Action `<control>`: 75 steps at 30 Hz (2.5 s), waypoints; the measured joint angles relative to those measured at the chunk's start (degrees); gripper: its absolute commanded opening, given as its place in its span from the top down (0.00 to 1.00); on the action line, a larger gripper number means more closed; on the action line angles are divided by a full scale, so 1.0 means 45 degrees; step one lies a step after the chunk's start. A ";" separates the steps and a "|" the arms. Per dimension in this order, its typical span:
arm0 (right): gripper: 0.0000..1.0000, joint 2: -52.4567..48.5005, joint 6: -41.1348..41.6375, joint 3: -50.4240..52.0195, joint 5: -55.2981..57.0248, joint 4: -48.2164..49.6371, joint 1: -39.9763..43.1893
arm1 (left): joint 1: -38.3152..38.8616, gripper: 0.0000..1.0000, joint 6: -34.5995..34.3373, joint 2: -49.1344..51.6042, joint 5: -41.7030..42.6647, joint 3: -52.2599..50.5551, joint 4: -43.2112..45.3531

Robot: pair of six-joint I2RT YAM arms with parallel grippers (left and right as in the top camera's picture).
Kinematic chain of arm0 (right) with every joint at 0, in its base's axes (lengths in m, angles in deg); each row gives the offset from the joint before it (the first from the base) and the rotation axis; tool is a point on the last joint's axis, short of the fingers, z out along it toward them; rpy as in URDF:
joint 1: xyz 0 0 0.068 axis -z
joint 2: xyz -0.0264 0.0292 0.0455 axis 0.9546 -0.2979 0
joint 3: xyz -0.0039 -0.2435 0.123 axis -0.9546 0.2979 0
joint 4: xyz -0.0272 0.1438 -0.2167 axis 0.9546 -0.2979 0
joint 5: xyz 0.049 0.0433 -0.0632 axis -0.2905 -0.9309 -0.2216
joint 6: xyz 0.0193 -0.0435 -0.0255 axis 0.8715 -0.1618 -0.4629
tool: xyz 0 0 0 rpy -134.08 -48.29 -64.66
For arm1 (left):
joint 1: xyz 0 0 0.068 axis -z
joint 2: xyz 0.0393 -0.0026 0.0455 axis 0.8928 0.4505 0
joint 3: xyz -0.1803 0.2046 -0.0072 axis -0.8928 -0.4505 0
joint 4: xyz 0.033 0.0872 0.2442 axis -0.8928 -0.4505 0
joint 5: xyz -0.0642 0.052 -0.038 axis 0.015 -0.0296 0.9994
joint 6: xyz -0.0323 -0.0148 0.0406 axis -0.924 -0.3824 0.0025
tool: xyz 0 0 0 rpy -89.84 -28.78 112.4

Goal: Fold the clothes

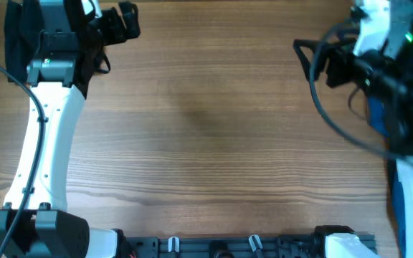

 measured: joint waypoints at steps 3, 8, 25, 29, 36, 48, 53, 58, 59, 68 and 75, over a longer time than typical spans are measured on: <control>0.00 0.1137 -0.0005 0.0000 0.0243 -0.0704 0.0000 | 0.0175 0.00 -0.0029 0.0000 -0.0005 0.0000 -0.0121; 0.00 0.2181 -0.0049 0.0000 0.0534 -0.2958 0.0000 | 0.0194 0.00 -0.0029 0.0000 0.0000 -0.0005 -0.0855; 0.00 0.1224 -0.1054 0.0957 0.1112 -0.2268 0.0000 | 0.0199 0.00 -0.0034 0.0000 -0.0005 -0.0005 -0.0865; 0.00 0.3322 -0.0903 0.4085 0.1141 0.2511 0.0000 | 0.0199 0.00 -0.0034 0.0000 -0.0005 -0.0005 -0.0865; 0.00 0.8408 -0.0457 1.2337 0.0986 0.8242 0.0000 | 0.0199 0.00 -0.0034 0.0000 0.0000 -0.0005 -0.0894; 0.00 1.3984 -0.0403 1.8996 0.1423 1.0545 0.0000 | 0.0199 0.00 -0.0034 0.0000 0.0000 -0.0005 -0.0889; 0.00 1.5159 -0.0423 1.9122 0.1836 0.9845 0.0000 | 0.0199 0.00 -0.0034 0.0000 0.0000 -0.0005 -0.0903; 0.00 1.5222 -0.0461 1.9122 0.1855 0.9836 0.0000 | 0.0199 0.00 -0.0034 0.0000 0.0000 -0.0005 -0.0903; 0.00 1.5222 -0.0466 1.9122 0.1855 0.9831 0.0000 | 0.0199 0.00 -0.0034 0.0000 0.0000 -0.0005 -0.0908; 0.00 1.5222 -0.0466 1.9122 0.1855 0.9836 0.0000 | 0.0199 0.00 -0.0034 0.0000 0.0000 -0.0005 -0.0908; 0.00 1.5222 -0.0466 1.9122 0.1855 0.9836 0.0000 | 0.0199 0.00 -0.0034 0.0000 0.0000 -0.0005 -0.0967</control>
